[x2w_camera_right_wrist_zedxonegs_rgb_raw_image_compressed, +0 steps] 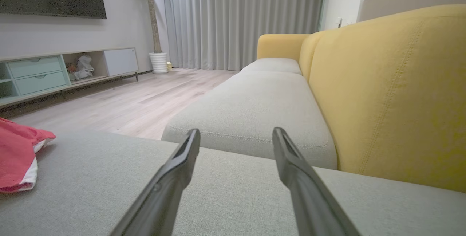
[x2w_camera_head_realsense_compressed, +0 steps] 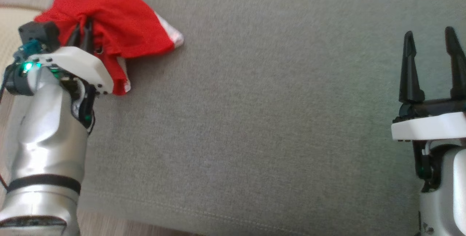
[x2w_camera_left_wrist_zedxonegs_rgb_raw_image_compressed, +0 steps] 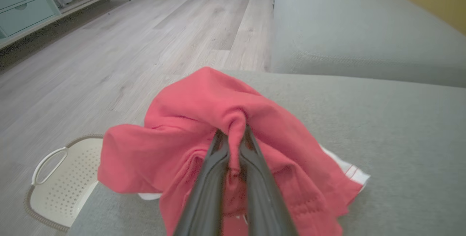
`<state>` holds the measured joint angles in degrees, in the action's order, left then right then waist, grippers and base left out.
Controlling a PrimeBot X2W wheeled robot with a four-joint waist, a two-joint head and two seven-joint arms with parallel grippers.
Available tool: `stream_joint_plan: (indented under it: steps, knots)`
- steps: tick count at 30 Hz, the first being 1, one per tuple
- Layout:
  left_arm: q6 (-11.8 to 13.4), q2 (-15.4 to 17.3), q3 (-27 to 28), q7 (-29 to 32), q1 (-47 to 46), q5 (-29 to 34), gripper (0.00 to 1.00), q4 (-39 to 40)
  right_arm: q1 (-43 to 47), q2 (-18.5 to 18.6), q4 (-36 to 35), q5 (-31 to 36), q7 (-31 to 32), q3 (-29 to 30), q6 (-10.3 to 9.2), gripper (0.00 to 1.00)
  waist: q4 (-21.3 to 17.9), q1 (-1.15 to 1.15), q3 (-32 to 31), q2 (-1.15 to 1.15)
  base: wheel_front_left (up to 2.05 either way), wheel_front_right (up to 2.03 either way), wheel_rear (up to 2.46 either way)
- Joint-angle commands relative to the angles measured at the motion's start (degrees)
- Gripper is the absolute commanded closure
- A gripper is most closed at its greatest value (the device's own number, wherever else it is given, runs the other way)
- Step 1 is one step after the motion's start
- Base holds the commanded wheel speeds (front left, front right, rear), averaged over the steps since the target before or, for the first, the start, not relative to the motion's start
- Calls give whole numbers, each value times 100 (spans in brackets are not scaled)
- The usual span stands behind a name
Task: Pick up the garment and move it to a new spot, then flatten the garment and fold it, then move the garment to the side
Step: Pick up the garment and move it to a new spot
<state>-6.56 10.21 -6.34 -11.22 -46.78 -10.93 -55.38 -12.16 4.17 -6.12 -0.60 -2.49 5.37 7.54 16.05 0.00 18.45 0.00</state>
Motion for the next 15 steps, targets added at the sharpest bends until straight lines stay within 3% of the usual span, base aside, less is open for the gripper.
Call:
stream_joint_plan:
  steps: [1,6,15]
  knots:
    - [-14,207,91,-71,6,-31,100,372,14,-62,-100,-56,-106,-154,-5,0,-142,0,-379,0,0,0,0]
    - [29,82,-30,88,227,-17,100,1000,67,-105,91,-130,-245,-136,-5,0,-273,0,-680,0,0,0,0]
    - [314,-451,-497,1047,826,16,100,2917,21,-127,283,-388,-436,-243,-5,0,-730,0,-813,0,0,0,0]
